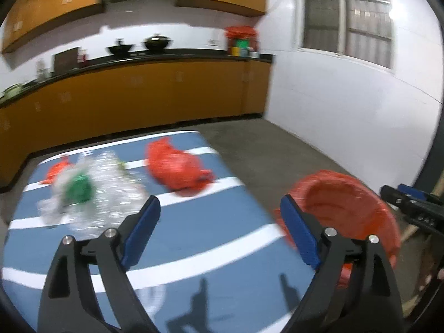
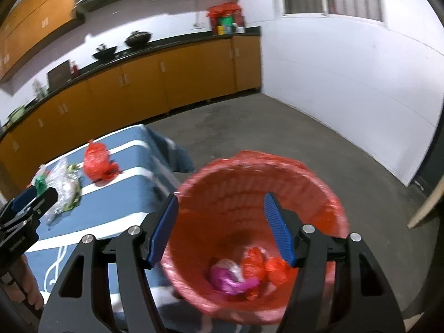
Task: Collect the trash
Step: 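Return both tools to the table and grasp a red bag with the right tool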
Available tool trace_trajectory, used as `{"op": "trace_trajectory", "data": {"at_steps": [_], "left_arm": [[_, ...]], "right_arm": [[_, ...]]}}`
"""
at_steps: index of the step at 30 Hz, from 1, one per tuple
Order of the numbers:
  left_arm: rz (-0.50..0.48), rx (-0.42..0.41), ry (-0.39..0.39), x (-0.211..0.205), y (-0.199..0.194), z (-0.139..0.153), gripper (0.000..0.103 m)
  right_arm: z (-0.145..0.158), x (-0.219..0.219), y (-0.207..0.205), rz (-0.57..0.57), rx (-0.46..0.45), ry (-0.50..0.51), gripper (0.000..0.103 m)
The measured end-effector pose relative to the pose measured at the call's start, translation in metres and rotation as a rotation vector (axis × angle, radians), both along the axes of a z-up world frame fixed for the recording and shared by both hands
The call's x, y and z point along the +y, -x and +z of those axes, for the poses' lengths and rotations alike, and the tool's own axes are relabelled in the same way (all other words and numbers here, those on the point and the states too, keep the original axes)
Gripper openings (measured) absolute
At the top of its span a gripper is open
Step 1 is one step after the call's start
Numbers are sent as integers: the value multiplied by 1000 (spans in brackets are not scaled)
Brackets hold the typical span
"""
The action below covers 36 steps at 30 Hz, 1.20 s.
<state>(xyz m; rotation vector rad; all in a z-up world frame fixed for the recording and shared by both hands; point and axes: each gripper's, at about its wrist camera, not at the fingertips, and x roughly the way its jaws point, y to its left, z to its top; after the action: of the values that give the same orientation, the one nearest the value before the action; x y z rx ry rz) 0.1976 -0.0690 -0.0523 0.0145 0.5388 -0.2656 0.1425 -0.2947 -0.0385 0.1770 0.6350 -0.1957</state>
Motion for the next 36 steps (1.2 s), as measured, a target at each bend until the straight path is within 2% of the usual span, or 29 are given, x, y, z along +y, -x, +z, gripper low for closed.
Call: {"op": "trace_trajectory", "data": {"at_steps": [9, 15, 20, 23, 29, 36], "left_arm": [[291, 11, -23, 107, -12, -14, 88], [385, -15, -16, 162, -16, -14, 88], [424, -34, -23, 187, -25, -15, 88], [440, -40, -21, 198, -33, -19, 88], [452, -11, 2, 213, -49, -29, 88], [436, 6, 22, 221, -62, -38, 89]], "right_arm": [[-4, 74, -53, 167, 6, 4, 64], [-11, 123, -102, 268, 12, 5, 64], [-21, 160, -156, 335, 27, 5, 65], [-28, 180, -187, 352, 38, 49, 69], [-47, 200, -230, 371, 87, 113, 69], [-66, 201, -246, 395, 166, 103, 69]]}}
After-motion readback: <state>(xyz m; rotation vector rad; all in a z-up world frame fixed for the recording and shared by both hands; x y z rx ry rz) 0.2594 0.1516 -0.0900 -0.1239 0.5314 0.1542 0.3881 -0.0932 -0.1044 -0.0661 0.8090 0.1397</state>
